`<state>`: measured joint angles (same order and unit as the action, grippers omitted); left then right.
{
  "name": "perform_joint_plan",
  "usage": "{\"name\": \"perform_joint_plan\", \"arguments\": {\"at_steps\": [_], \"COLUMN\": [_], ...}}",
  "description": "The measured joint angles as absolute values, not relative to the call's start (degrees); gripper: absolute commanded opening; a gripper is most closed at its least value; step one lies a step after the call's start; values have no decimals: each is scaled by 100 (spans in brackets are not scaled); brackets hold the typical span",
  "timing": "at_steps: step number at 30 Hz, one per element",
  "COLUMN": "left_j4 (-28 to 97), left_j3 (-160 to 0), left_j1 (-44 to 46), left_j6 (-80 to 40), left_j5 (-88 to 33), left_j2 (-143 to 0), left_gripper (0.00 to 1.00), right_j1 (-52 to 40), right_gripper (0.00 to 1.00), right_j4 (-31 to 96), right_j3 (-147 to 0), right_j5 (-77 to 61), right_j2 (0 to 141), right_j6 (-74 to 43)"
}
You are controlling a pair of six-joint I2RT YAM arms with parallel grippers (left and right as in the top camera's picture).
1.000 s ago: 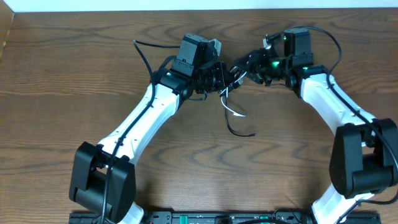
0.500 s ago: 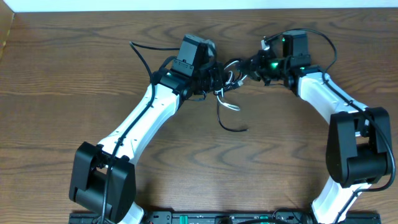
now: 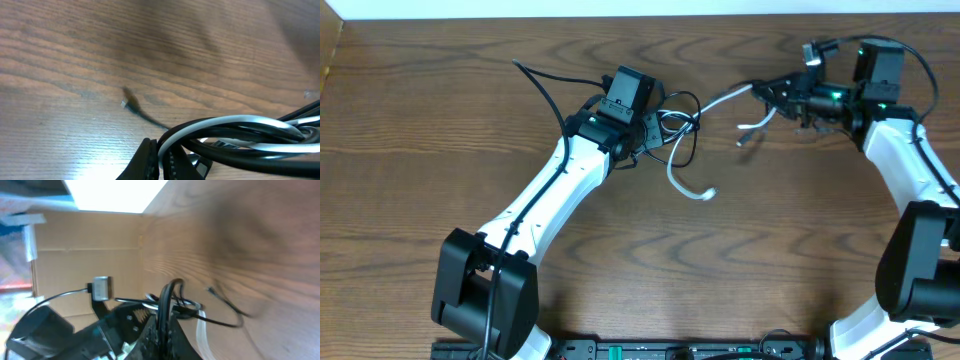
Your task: Untangle cables
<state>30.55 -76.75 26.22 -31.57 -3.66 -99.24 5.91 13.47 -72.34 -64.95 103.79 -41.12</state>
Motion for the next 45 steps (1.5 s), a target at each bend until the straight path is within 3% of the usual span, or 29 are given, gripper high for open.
{"name": "perform_joint_plan", "arguments": {"at_steps": [5,8,11,13,16,18,25,35,45], "left_j4": [3114,3030,2864,2768,2744,2744,2655,1747,1455], "left_j3": [-7675,-7675,-7675,-7675,-7675,-7675,-7675,-7675,-7675], "left_j1": [2630,2630,2630,2620,2606,2602,2438,1846,1575], "left_j6": [-2648,-2200,-1741,-1568,-1476,-1520,-1612,-1691,-2344], "left_j5": [-360,-650,-1208,-1586,-1977,-2121,-3065,-5170,-5769], "left_j2": [-9924,-9924,-9924,-9924,-9924,-9924,-9924,-9924,-9924], "left_gripper": [8,7,7,8,8,7,7,8,7], "right_j1": [792,753,674,598,497,451,388,-576,-1133], "right_gripper": [1,5,46,61,68,79,77,74,66], "right_j4": [3009,3194,3100,2950,2779,2705,2650,2318,1730], "right_j3": [-7249,-7247,-7247,-7247,-7247,-7249,-7345,-7428,-7430], "right_j5": [-4963,-4021,-3492,-3271,-3365,-3667,-4650,-4945,-5113], "right_j2": [10377,10377,10377,10377,10377,10377,10276,10171,10162], "right_j6": [-3114,-2733,-2484,-2257,-1905,-1559,-805,-2023,-2950]}}
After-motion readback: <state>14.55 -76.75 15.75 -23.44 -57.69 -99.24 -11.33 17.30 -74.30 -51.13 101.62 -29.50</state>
